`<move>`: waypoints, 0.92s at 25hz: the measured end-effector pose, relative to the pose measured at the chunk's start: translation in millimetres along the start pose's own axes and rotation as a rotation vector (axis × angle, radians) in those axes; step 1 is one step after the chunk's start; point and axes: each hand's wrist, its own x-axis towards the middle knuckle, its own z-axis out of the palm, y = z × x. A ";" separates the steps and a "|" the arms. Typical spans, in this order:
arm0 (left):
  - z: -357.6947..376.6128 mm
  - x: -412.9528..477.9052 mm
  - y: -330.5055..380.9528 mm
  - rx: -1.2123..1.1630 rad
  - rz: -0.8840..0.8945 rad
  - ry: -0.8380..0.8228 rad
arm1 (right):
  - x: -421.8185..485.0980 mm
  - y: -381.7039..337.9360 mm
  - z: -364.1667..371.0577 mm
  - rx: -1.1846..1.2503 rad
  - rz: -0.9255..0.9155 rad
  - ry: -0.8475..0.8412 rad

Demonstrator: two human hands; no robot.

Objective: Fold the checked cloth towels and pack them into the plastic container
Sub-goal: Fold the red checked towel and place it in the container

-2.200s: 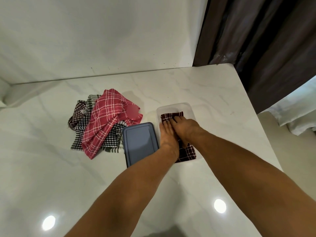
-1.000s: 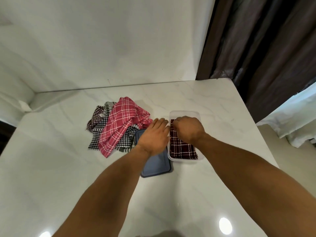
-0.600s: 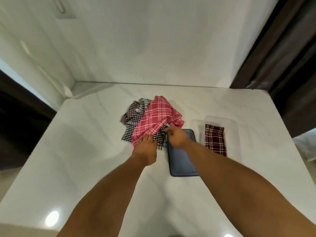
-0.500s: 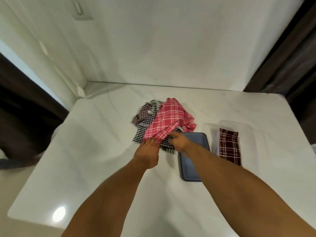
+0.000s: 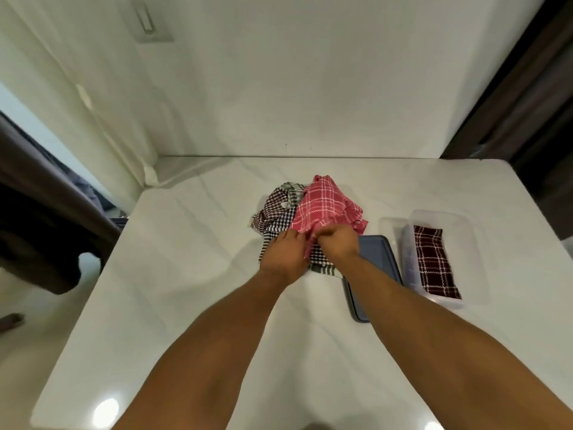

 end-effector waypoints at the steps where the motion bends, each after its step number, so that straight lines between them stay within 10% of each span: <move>1: -3.2 3.3 5.8 0.006 -0.018 0.023 | -4.9 -5.0 -0.5 0.192 0.033 0.004; 3: -12.3 7.1 16.6 -0.006 -0.068 0.064 | -14.5 -7.2 -4.4 0.315 -0.019 0.032; 12: -73.8 -5.0 31.1 -0.403 0.018 0.331 | -37.0 -26.3 -32.4 -0.639 -0.428 0.340; 16: -109.7 -16.8 14.1 -0.337 0.005 0.473 | -37.0 -34.6 -57.9 -0.534 -0.129 0.268; 20: -124.9 -26.5 -11.7 -0.330 0.020 0.490 | -59.8 -35.8 -53.1 -0.364 -0.421 -0.065; 23: -127.7 -36.2 -5.6 -0.300 0.033 0.458 | -84.6 -54.4 -6.4 -0.233 -0.490 0.005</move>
